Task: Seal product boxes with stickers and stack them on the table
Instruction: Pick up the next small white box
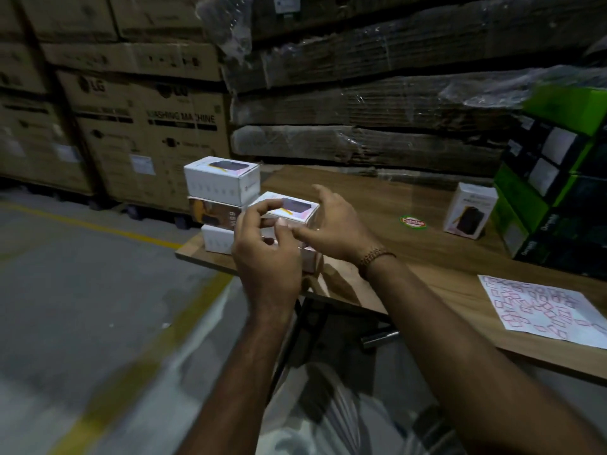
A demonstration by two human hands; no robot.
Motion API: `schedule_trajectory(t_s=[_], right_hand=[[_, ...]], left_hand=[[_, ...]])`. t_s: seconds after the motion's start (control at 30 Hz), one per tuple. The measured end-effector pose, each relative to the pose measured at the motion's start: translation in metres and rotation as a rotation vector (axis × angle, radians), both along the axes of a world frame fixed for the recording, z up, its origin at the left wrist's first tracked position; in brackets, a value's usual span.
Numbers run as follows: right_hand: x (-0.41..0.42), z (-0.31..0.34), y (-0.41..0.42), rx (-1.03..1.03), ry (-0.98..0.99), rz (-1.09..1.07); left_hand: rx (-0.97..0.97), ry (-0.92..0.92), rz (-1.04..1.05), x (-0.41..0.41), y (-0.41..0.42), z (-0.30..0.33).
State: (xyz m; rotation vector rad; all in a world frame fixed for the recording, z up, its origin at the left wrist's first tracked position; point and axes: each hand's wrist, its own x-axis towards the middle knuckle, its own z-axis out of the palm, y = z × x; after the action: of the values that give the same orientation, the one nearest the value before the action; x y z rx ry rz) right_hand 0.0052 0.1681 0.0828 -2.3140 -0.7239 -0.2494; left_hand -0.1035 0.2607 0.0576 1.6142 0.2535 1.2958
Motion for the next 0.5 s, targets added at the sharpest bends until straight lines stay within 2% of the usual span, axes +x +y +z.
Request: schedule_trajectory(t_s=[0.27,0.5], right_hand=[[0.001,-0.013,-0.003,0.065,-0.150,-0.055],[-0.017,-0.027,-0.073,0.313,-0.218,-0.207]], left_hand=[[-0.045,0.124,0.007,0.001,0.008,-0.020],[0.074,0.111,-0.085,0.017,-0.030,-0.017]])
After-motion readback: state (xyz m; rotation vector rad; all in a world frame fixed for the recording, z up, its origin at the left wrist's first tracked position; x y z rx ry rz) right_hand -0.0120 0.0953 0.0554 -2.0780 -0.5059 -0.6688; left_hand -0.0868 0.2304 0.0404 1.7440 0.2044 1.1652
